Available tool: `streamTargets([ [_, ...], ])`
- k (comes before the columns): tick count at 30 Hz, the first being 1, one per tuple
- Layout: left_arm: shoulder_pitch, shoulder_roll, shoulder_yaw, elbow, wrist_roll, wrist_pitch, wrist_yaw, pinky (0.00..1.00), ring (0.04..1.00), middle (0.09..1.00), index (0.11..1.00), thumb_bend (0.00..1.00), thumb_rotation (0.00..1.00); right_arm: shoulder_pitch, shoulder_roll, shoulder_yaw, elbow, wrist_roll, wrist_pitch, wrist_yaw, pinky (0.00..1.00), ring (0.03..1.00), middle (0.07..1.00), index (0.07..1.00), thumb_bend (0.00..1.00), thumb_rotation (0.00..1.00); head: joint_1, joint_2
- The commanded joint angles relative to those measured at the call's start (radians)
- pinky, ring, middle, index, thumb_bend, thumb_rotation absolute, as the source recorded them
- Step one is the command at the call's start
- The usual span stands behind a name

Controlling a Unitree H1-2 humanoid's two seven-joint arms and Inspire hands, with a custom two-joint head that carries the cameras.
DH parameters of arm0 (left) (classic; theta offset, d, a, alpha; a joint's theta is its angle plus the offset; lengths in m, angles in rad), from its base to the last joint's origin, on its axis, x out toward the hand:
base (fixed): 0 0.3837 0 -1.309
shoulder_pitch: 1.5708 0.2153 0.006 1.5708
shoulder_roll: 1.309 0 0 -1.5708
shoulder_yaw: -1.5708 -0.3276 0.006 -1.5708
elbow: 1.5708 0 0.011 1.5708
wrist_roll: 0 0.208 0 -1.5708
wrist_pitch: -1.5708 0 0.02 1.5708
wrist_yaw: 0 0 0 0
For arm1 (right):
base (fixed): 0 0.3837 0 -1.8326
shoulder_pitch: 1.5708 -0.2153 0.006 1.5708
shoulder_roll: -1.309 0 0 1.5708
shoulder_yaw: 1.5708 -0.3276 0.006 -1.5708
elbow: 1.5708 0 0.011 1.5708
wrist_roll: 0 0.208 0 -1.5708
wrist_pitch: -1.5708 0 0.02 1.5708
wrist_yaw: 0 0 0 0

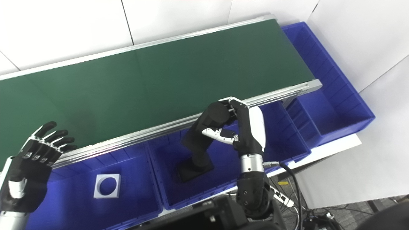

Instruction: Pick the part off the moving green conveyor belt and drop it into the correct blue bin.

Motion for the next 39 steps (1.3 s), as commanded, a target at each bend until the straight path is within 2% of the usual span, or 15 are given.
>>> streamTargets([
  [1,-0.015,0.009,0.012,-0.008,-0.014,-0.007,-0.022,0.63,0.691,0.744,0.827,0.85,0.69,-0.007,-0.002,-0.013,-0.023,-0.036,0.014,-0.026,0.41,0.429,0.493,0.516,0.52,0.00,0.003,0.002],
  [6,-0.017,0.011,0.018,-0.009,-0.012,-0.004,-0.026,0.62,0.690,0.742,0.824,0.85,0.70,-0.003,-0.001,-0.031,-0.028,-0.079,0.019,-0.038,0.42,0.426,0.494,0.516,0.52,0.00,0.011,0.008],
  [11,-0.018,0.009,0.023,-0.022,-0.012,0.011,-0.023,0.62,0.690,0.741,0.820,0.84,0.70,0.003,-0.017,-0.028,-0.030,-0.114,-0.013,-0.046,0.42,0.427,0.495,0.513,0.52,0.00,0.017,0.016],
  [16,-0.022,0.010,0.029,-0.025,-0.010,0.016,-0.027,0.62,0.693,0.743,0.824,0.83,0.71,0.015,-0.033,0.001,-0.042,-0.113,-0.019,-0.013,0.37,0.399,0.487,0.533,0.52,0.00,0.015,0.022],
  [28,-0.027,0.016,0.036,-0.039,-0.004,0.030,-0.026,0.63,0.697,0.747,0.829,0.84,0.72,0.076,-0.040,0.099,-0.067,-0.115,-0.019,0.020,0.35,0.397,0.491,0.529,0.52,0.00,0.002,0.038],
  [39,-0.028,0.015,0.038,-0.061,0.006,0.041,-0.016,0.61,0.687,0.742,0.827,0.86,0.73,0.077,-0.048,0.116,-0.091,-0.130,-0.003,0.056,0.35,0.393,0.494,0.530,0.51,0.00,0.012,0.052],
])
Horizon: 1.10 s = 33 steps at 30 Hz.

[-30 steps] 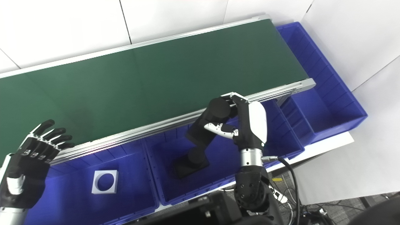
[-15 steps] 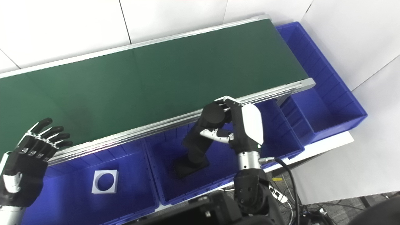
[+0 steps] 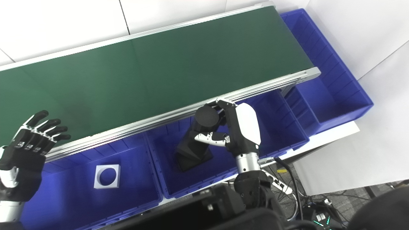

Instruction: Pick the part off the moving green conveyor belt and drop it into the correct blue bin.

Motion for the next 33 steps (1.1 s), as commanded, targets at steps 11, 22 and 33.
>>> streamTargets([
  [11,-0.012,0.010,0.007,-0.055,0.000,0.017,-0.002,0.62,0.689,0.743,0.830,0.86,0.73,-0.173,-0.024,0.086,0.012,-0.025,0.054,0.154,0.37,0.399,0.502,0.526,0.51,0.00,-0.008,0.019],
  [22,-0.022,0.007,0.007,-0.065,0.004,0.032,0.002,0.62,0.687,0.742,0.830,0.87,0.72,-0.182,-0.050,0.108,0.073,-0.024,0.064,0.175,0.39,0.401,0.510,0.522,0.51,0.00,-0.002,0.033],
  [33,-0.024,0.002,0.004,-0.068,0.008,0.034,0.007,0.62,0.683,0.739,0.828,0.87,0.72,-0.157,-0.041,0.063,-0.006,0.100,0.097,0.208,0.38,0.404,0.506,0.524,0.51,0.00,0.000,0.031],
])
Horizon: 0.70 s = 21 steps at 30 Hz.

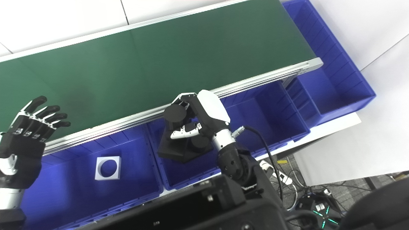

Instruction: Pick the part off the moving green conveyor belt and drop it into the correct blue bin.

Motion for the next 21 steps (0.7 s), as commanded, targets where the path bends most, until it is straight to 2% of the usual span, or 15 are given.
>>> streamTargets([
  [1,-0.014,0.002,0.002,-0.028,0.006,-0.002,0.003,0.61,0.682,0.739,0.827,0.87,0.72,0.012,0.015,-0.028,-0.072,0.070,-0.022,-0.032,0.36,0.416,0.511,0.522,0.51,0.00,-0.003,0.003],
  [5,-0.016,0.004,0.001,-0.028,0.005,-0.001,0.002,0.62,0.684,0.739,0.826,0.87,0.72,0.023,-0.010,-0.039,-0.094,0.099,-0.017,-0.008,0.32,0.439,0.514,0.525,0.50,0.00,-0.001,0.003],
  [7,-0.016,0.005,0.001,-0.028,0.003,-0.001,0.000,0.62,0.685,0.739,0.826,0.87,0.72,0.022,-0.018,-0.035,-0.091,0.098,0.009,0.010,0.32,0.438,0.511,0.527,0.50,0.00,0.005,0.004],
  [13,-0.018,0.006,-0.004,-0.030,0.006,-0.006,-0.005,0.62,0.685,0.742,0.829,0.86,0.71,-0.014,-0.043,0.019,-0.098,-0.029,0.183,0.117,0.38,0.416,0.505,0.532,0.50,0.00,0.012,0.005],
  [16,-0.019,0.005,-0.007,-0.033,0.009,-0.007,-0.006,0.62,0.685,0.742,0.829,0.86,0.72,-0.042,-0.055,0.050,-0.094,-0.091,0.245,0.159,0.41,0.407,0.505,0.535,0.50,0.00,0.015,0.004],
  [21,-0.020,0.002,-0.014,-0.037,0.008,-0.003,-0.007,0.62,0.682,0.740,0.829,0.85,0.72,-0.089,-0.071,0.081,-0.059,-0.137,0.255,0.180,0.40,0.411,0.517,0.515,0.50,0.00,0.011,0.006],
])
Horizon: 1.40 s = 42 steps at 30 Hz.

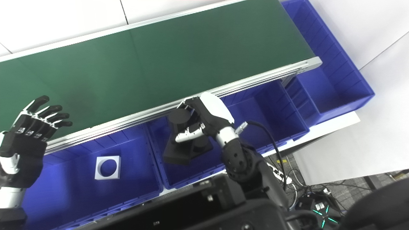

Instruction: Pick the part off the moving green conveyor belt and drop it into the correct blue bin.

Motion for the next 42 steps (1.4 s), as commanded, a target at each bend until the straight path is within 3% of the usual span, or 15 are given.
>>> streamTargets([
  [1,-0.015,0.002,-0.001,-0.038,-0.001,-0.004,-0.006,0.62,0.681,0.739,0.828,0.85,0.72,-0.024,-0.005,0.009,0.001,-0.002,-0.011,-0.002,0.39,0.413,0.518,0.513,0.50,0.00,-0.002,0.002],
  [12,-0.002,0.004,-0.009,-0.063,-0.010,0.014,-0.006,0.62,0.686,0.741,0.829,0.84,0.71,-0.035,-0.039,0.053,0.084,0.005,-0.093,-0.085,0.39,0.414,0.522,0.481,0.50,0.00,-0.009,0.001],
  [24,-0.015,0.010,-0.003,-0.056,-0.004,0.020,-0.010,0.62,0.686,0.743,0.831,0.85,0.72,-0.051,-0.063,0.077,0.085,0.003,-0.057,-0.047,0.38,0.406,0.518,0.498,0.50,0.00,-0.005,0.008],
  [37,-0.022,0.008,-0.002,-0.049,-0.007,0.019,-0.012,0.62,0.684,0.741,0.828,0.85,0.71,-0.037,-0.054,0.055,0.043,0.025,-0.014,-0.005,0.34,0.420,0.518,0.524,0.50,0.00,0.011,0.004],
  [40,-0.023,0.007,-0.002,-0.049,-0.001,0.018,-0.010,0.62,0.683,0.740,0.829,0.84,0.71,-0.036,-0.054,0.043,0.028,0.044,0.008,0.025,0.39,0.411,0.503,0.527,0.51,0.00,0.012,0.004],
  [42,-0.024,0.007,-0.002,-0.047,-0.003,0.017,-0.012,0.62,0.683,0.740,0.828,0.84,0.71,-0.038,-0.056,0.037,0.016,0.051,0.015,0.056,0.41,0.464,0.472,0.517,0.52,0.01,0.009,0.004],
])
